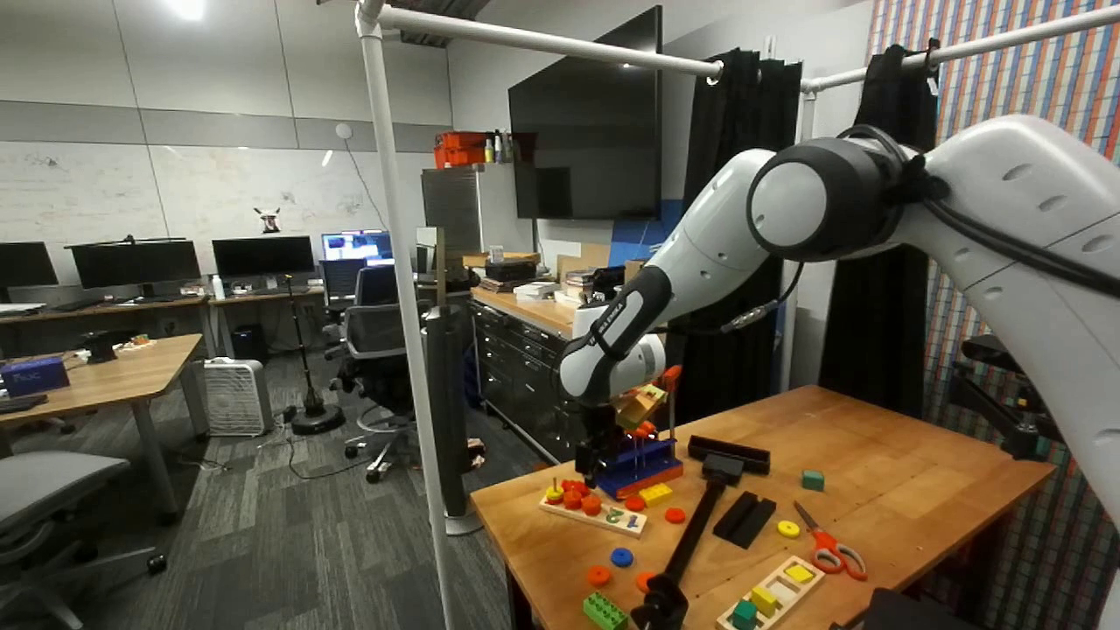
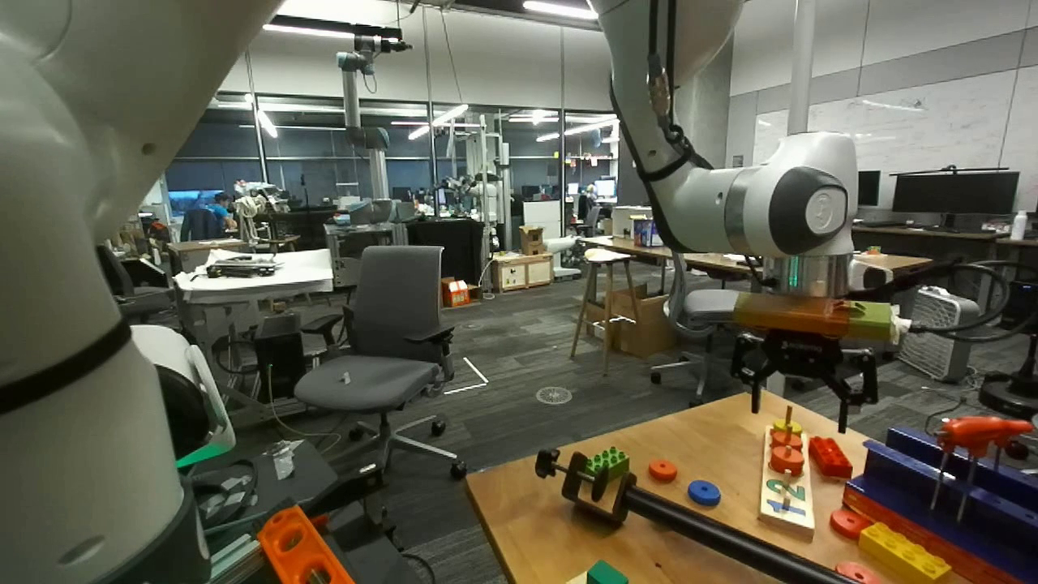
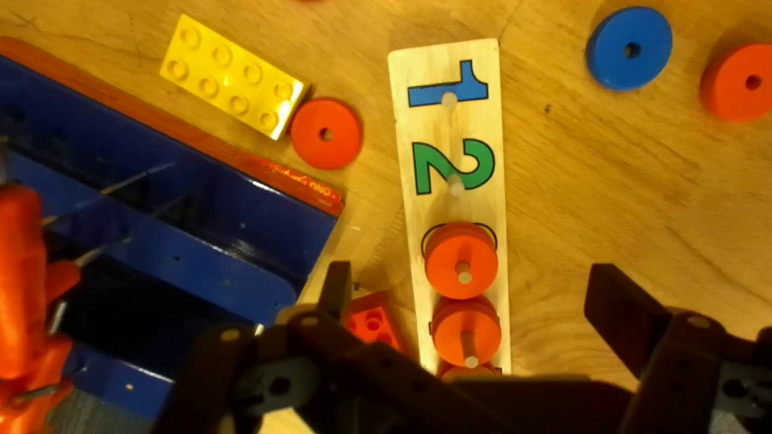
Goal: Pick up the orange object from the wooden object and put it on the table
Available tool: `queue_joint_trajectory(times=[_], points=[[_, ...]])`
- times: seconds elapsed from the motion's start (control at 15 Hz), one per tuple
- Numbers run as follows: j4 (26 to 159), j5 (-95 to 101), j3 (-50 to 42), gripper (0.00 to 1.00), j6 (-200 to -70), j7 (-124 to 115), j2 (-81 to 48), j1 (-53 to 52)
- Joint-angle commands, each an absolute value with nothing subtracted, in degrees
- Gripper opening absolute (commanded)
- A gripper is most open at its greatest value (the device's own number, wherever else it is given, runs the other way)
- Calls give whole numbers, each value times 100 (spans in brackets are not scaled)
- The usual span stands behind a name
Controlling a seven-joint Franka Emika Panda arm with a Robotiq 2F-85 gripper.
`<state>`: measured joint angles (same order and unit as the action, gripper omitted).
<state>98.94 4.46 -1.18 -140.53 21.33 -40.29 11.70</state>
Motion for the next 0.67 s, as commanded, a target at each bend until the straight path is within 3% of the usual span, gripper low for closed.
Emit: queue_joint_trajectory(times=[0.0,0.6], points=[[9132,310,44,100,-13677,2397,-4541,1375],[8354,152,269,100,-13260,2659,-5169,1639]])
